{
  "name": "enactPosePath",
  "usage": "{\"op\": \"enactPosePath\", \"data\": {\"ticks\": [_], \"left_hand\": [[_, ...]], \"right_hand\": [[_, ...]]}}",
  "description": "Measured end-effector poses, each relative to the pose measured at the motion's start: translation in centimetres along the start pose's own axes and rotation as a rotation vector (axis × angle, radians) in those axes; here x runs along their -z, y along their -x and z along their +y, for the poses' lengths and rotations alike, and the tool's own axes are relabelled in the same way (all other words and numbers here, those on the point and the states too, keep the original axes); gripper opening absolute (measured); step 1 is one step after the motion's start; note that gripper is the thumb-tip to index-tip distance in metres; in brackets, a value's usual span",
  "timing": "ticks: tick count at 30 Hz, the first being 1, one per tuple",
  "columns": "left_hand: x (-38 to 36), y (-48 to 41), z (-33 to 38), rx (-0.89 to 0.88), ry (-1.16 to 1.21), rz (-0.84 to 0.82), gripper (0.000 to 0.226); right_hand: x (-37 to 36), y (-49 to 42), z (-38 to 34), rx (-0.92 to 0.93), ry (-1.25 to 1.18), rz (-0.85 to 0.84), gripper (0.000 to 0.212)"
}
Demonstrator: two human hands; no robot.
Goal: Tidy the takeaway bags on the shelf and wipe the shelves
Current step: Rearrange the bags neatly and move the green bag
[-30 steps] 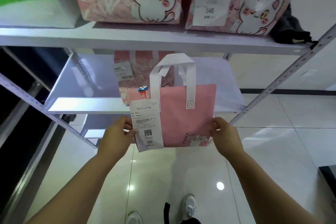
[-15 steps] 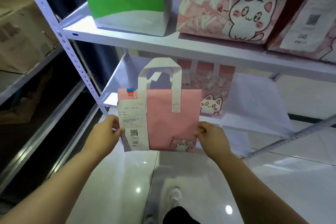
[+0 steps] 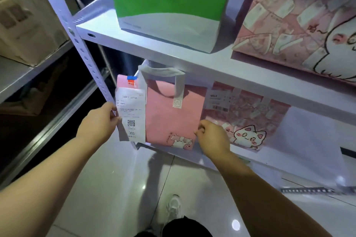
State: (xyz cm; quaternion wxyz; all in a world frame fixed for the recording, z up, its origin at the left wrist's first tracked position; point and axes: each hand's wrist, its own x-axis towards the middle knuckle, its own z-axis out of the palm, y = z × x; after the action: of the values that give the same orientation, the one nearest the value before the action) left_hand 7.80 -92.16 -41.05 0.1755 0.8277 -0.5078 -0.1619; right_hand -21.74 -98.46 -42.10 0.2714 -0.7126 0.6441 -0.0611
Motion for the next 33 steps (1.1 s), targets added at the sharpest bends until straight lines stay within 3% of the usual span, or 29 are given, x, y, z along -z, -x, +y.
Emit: {"op": "enactPosePath", "data": {"ticks": [9,14,17,20,26,33], "left_hand": [[-2.5,-4.8,-1.3,0.035,0.074,-0.056,0.014],[-3.9,-7.0,-1.7,-0.020,0.108,-0.117,0.024],[-4.4,-8.1,-2.1,-0.110,0.128,-0.153,0.023],[-4.6,-9.2,-2.3,-0.176,0.176,-0.163,0.021],[-4.6,-10.6,-2.7,-0.227,0.172,-0.257,0.049],[-4.3,-9.2,-3.2,-0.247,0.161,-0.243,0.030]], "right_hand": [[-4.0,-3.6,-2.2,-0.225,-0.131,0.075,0.014],[-5.7,-3.8,-3.3,-0.270,-0.284,0.209,0.014],[-6.2,-3.7,-3.8,-0.221,-0.250,0.209,0.020],[-6.6,-4.2,-4.2,-0.224,-0.194,0.164,0.041],[-6.3,-5.0,-4.5,-0.338,-0.323,0.093,0.051],[-6.2,-3.1,-4.1,-0.340,-0.324,0.176,0.044]]}}
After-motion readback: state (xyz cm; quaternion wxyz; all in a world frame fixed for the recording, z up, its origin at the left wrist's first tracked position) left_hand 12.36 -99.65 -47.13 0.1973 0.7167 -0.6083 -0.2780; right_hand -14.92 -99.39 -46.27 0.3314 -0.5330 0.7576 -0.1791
